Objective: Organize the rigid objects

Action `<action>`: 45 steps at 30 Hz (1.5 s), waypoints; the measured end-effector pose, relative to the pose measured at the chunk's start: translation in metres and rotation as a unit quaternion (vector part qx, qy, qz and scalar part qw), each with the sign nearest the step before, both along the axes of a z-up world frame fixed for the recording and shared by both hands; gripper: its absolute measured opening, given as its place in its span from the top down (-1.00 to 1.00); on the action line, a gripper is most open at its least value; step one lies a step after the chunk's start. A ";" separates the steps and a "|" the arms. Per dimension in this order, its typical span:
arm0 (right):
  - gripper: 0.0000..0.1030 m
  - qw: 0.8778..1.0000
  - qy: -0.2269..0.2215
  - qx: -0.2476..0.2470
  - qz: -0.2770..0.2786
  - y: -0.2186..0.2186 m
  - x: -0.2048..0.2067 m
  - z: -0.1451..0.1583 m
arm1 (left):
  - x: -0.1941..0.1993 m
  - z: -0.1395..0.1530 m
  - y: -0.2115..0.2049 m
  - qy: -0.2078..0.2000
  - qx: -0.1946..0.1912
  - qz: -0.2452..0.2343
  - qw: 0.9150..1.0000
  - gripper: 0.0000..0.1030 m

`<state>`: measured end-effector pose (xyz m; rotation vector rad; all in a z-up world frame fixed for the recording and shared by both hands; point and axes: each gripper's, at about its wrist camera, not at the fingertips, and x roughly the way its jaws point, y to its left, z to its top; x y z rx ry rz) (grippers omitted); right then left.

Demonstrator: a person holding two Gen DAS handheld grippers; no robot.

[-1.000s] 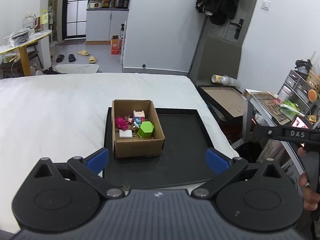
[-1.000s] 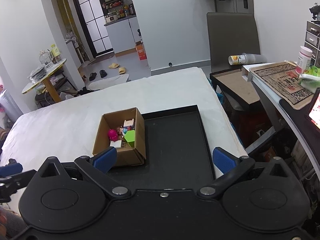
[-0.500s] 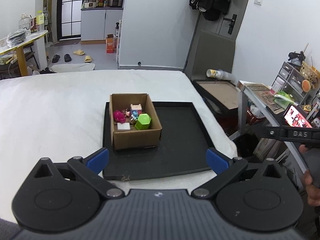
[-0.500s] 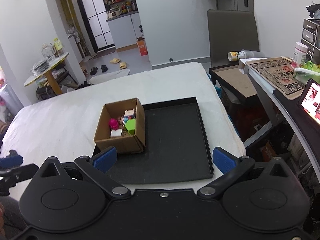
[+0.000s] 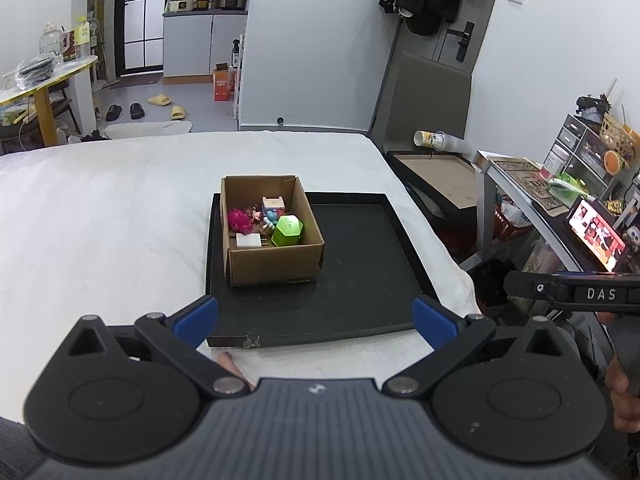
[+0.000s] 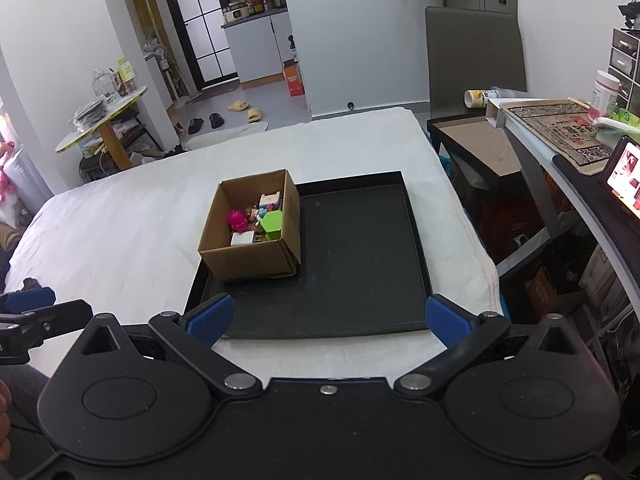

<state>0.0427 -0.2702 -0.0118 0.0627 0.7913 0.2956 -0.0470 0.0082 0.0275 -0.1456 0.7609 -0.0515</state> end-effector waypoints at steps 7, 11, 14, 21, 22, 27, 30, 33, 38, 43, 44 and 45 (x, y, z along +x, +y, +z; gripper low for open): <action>-1.00 1.000 -0.004 0.001 0.001 0.005 -0.004 0.004 | -0.003 -0.002 -0.001 -0.001 -0.004 0.000 1.000 -1.00; -1.00 1.000 -0.014 0.001 0.001 0.006 -0.005 0.007 | -0.002 -0.001 -0.001 -0.004 -0.003 -0.001 1.000 -1.00; -1.00 1.000 -0.014 0.005 0.000 0.007 -0.004 0.007 | -0.002 0.000 -0.002 -0.005 -0.003 -0.002 1.000 -1.00; -1.00 1.000 -0.015 0.007 -0.001 0.006 -0.003 0.008 | -0.002 0.001 -0.003 -0.007 -0.003 -0.006 1.000 -1.00; -1.00 1.000 -0.015 0.007 -0.001 0.006 -0.003 0.008 | -0.002 0.001 -0.003 -0.006 -0.003 -0.006 1.000 -1.00; -1.00 1.000 -0.016 0.004 -0.002 0.006 -0.003 0.008 | -0.001 0.000 -0.003 -0.004 -0.002 0.000 1.000 -1.00; -1.00 1.000 -0.018 0.001 -0.001 0.008 -0.004 0.008 | 0.000 0.001 -0.002 -0.005 -0.002 0.001 1.000 -1.00; -1.00 1.000 -0.018 0.002 -0.001 0.009 -0.005 0.008 | -0.001 0.001 -0.002 -0.005 -0.003 0.001 1.000 -1.00; -1.00 1.000 -0.018 0.001 -0.001 0.011 -0.005 0.008 | -0.001 0.001 -0.002 -0.005 -0.003 0.001 1.000 -1.00; -1.00 1.000 -0.017 0.001 0.003 0.012 -0.005 0.009 | 0.001 0.004 -0.004 -0.002 -0.001 -0.001 1.000 -1.00; -1.00 1.000 -0.017 0.001 0.004 0.012 -0.004 0.009 | 0.001 0.004 -0.005 -0.003 -0.001 -0.002 1.000 -1.00; -1.00 1.000 -0.018 0.001 0.005 0.012 -0.004 0.010 | 0.002 0.004 -0.005 -0.003 -0.002 -0.002 1.000 -1.00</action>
